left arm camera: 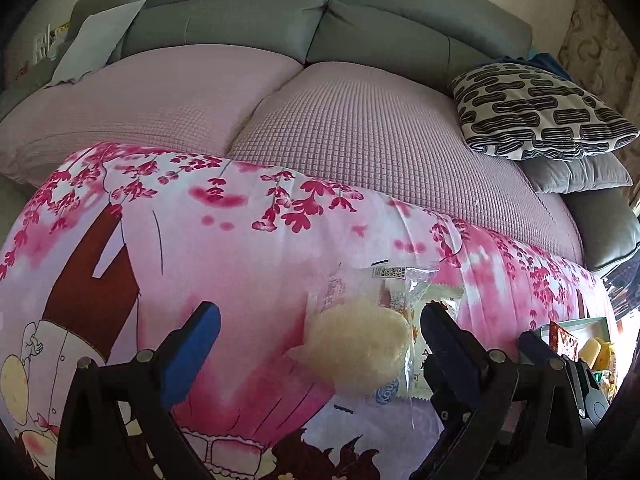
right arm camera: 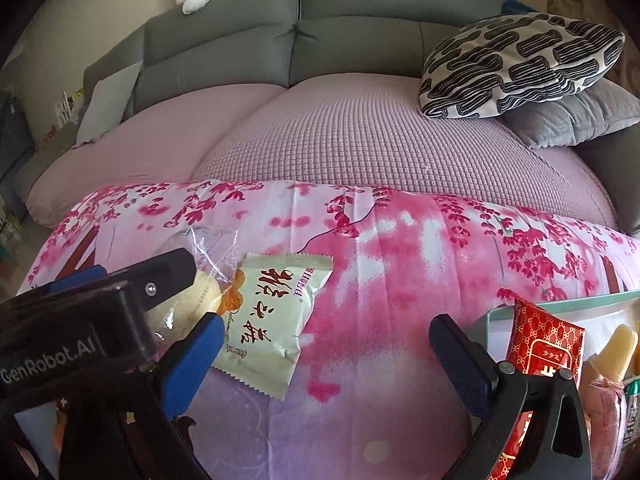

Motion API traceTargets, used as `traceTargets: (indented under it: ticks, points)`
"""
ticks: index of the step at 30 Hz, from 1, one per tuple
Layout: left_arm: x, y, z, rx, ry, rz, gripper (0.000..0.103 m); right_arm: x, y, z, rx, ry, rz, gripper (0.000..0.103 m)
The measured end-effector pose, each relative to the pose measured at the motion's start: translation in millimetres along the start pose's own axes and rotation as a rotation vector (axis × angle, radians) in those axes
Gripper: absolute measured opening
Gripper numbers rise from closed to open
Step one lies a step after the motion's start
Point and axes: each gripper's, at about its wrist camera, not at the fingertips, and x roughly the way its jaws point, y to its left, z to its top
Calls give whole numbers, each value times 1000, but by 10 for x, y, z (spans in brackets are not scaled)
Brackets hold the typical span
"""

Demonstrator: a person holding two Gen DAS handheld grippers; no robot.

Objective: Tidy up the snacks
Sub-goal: 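Move both grippers back to the cream bun and pale pastry pack, then grasp the cream bun bag with the left gripper while the right gripper grasps the pale pastry pack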

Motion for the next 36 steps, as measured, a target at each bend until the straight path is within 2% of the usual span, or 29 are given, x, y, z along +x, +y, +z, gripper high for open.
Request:
traceTargets:
  ticks: [8,10,12,15,18,21,30,33,36]
  points:
    - [89,-102,-27,41,-8,37,99,12,18,24,-13,-27,15,103]
    - [101,-114,-30,46,-10,37,95,20,17,27,-14,-29,14,103]
    - [120,-118,-36,46,-3,23,81,31,3,25,-10,-28,11,103]
    - [153,-95,-42,29,11,-11,71,37,-22,26,-3,-28,9,103]
    - [151,-86,-48,30,8,-15,61,37,-31,25,-3,-30,10,103]
    - [133,-38,-55,17,0,-6,60,44,-34,21,2,-30,15,103]
    - [32,387,-41,-78,-27,96,60,72,85,6,-31,-38,32,103]
    - [-4,472,-43,-87,-35,143,60,87,173,-3,-53,-43,42,103]
    - [6,503,-51,-88,-31,156,62,117,263,-20,-74,-42,52,103]
